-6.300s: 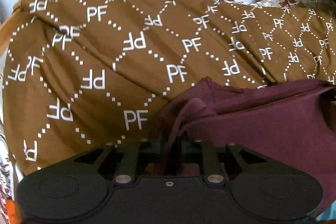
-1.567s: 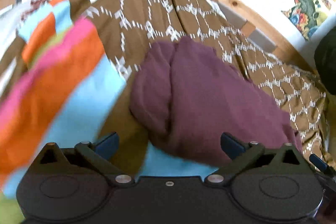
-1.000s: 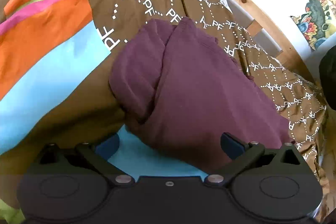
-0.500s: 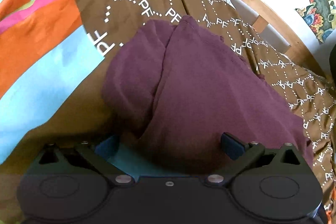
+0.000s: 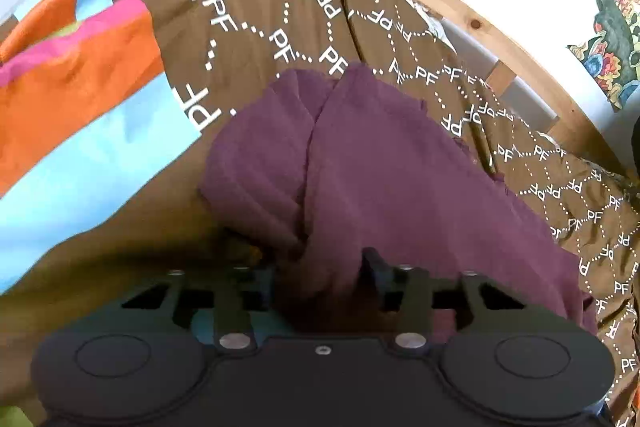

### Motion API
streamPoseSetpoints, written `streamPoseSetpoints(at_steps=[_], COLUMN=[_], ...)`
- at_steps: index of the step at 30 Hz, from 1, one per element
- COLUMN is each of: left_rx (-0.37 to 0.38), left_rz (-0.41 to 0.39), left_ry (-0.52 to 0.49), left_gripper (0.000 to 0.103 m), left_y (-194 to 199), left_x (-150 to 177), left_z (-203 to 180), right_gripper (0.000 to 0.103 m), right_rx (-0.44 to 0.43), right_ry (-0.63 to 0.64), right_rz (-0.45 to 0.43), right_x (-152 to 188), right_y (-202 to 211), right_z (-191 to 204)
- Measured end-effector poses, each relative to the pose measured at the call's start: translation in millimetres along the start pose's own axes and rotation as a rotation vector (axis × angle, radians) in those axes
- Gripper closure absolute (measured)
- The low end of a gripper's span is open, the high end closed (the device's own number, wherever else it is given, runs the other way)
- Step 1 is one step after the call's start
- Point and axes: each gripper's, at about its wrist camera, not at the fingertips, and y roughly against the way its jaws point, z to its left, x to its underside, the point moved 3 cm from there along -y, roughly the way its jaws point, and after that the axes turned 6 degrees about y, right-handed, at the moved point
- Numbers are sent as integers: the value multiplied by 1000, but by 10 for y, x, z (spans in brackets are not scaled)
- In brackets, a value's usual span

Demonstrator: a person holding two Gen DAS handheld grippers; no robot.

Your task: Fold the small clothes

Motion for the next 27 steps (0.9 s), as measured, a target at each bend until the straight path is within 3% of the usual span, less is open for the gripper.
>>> streamPoseSetpoints(at_steps=[6, 15, 21, 27], left_rx=[-24, 211, 340, 455], left_rz=[-47, -104, -30, 77], left_ry=[-88, -466, -762, -981], left_gripper=[81, 83, 84, 83], left_y=[106, 394, 435, 408], left_x=[-35, -82, 227, 856], left_z=[-257, -1239, -2048, -2399], right_gripper=[1, 0, 0, 0], right_rx=[-43, -119, 23, 168], right_ry=[1, -97, -77, -139], right_rz=[55, 117, 142, 143], right_x=[-103, -265, -255, -217], right_y=[21, 292, 518, 579], right_z=[-55, -623, -1254, -1914])
